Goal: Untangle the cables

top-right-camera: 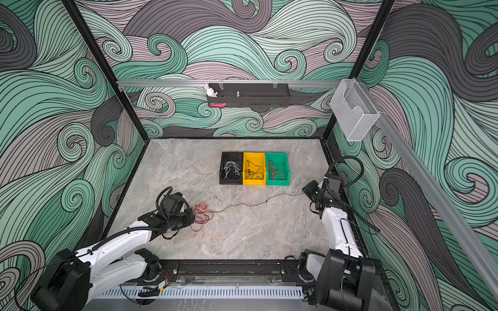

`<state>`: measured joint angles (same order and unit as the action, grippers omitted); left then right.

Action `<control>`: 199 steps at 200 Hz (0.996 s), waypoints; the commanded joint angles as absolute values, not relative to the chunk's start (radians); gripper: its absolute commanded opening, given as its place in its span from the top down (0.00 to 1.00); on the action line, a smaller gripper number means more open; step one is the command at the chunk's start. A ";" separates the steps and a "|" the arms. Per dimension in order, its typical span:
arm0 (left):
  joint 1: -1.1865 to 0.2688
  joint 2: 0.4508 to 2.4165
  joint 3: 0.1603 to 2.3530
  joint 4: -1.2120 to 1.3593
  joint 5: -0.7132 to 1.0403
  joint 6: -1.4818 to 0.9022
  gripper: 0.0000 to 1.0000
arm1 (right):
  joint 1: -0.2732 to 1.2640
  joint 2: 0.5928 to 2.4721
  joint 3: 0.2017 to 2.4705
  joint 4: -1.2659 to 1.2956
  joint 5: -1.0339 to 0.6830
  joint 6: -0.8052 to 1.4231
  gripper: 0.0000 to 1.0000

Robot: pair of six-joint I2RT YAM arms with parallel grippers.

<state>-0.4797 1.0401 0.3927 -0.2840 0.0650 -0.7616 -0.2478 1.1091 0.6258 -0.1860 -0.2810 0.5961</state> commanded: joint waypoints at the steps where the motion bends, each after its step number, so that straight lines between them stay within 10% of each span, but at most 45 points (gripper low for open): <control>1: -0.473 1.062 0.436 -0.311 0.117 -0.738 1.00 | -0.162 1.100 0.618 -0.156 -0.337 0.598 1.00; 142: -0.473 1.027 0.425 -0.308 0.127 -0.738 0.96 | 0.477 1.309 0.763 -0.238 -0.039 0.478 1.00; 199: -0.472 1.031 0.425 -0.301 0.129 -0.735 0.97 | 0.474 1.277 0.737 -0.335 0.110 0.443 0.74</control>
